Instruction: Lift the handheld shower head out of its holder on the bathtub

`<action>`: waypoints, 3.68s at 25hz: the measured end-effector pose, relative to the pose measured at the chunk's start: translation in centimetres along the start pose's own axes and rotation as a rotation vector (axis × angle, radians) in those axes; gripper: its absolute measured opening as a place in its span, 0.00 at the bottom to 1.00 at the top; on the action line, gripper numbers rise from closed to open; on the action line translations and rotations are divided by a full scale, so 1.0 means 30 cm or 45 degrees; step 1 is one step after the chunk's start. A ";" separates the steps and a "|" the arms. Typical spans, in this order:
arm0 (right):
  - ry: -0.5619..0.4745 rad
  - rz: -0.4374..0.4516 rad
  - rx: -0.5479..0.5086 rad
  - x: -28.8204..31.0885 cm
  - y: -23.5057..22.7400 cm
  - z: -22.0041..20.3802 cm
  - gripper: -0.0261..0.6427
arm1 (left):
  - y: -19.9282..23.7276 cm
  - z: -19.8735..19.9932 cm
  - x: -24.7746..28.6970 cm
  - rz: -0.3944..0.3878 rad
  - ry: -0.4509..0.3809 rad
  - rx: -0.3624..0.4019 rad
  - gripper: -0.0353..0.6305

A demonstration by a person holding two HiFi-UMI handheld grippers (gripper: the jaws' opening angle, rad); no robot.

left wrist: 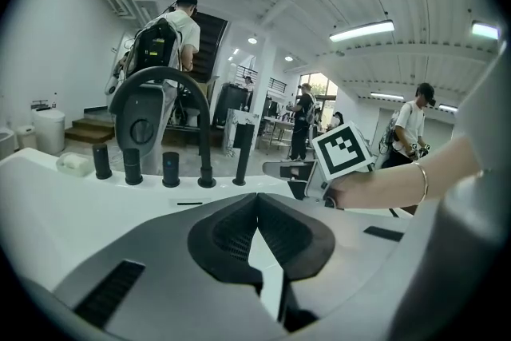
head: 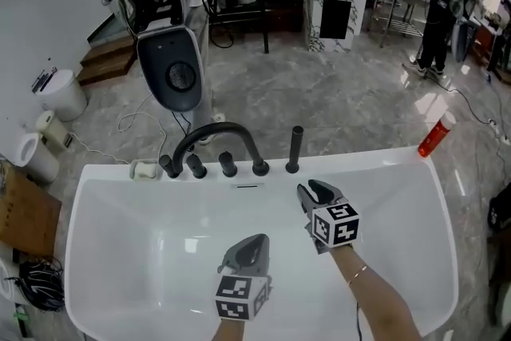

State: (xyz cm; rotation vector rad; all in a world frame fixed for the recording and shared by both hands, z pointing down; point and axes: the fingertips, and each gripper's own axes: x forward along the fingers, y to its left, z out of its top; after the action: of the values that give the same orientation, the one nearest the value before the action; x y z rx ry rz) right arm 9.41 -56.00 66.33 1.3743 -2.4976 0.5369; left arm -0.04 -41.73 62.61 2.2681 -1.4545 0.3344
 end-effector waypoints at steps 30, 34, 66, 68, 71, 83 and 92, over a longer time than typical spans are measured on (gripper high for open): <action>0.121 -0.143 -0.125 0.458 -0.150 -0.026 0.34 | 0.153 -0.054 0.160 -0.022 -0.013 -0.034 0.08; 0.107 -0.164 -0.157 0.472 -0.144 -0.011 0.24 | 0.163 -0.049 0.166 -0.021 -0.014 -0.028 0.08; -0.082 -0.166 -0.238 -0.017 0.070 0.422 0.24 | -0.012 0.224 -0.185 0.020 -0.108 -0.007 0.08; -0.088 -0.163 -0.254 -0.076 0.095 0.473 0.24 | -0.043 0.261 -0.226 0.011 -0.118 0.007 0.08; -0.103 -0.144 -0.278 -0.145 0.139 0.547 0.24 | -0.071 0.313 -0.281 0.015 -0.145 0.022 0.08; -0.170 -0.121 -0.284 -0.452 0.280 0.744 0.24 | -0.193 0.462 -0.530 0.054 -0.197 0.073 0.08; -0.214 -0.111 -0.294 -0.675 0.343 0.861 0.24 | -0.339 0.546 -0.658 0.044 -0.232 0.115 0.08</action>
State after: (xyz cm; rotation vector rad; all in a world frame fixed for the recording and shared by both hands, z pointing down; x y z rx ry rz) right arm 10.55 -46.60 33.26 1.4811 -2.5174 0.1142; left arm 0.43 -29.90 37.69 2.4006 -1.5999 0.2121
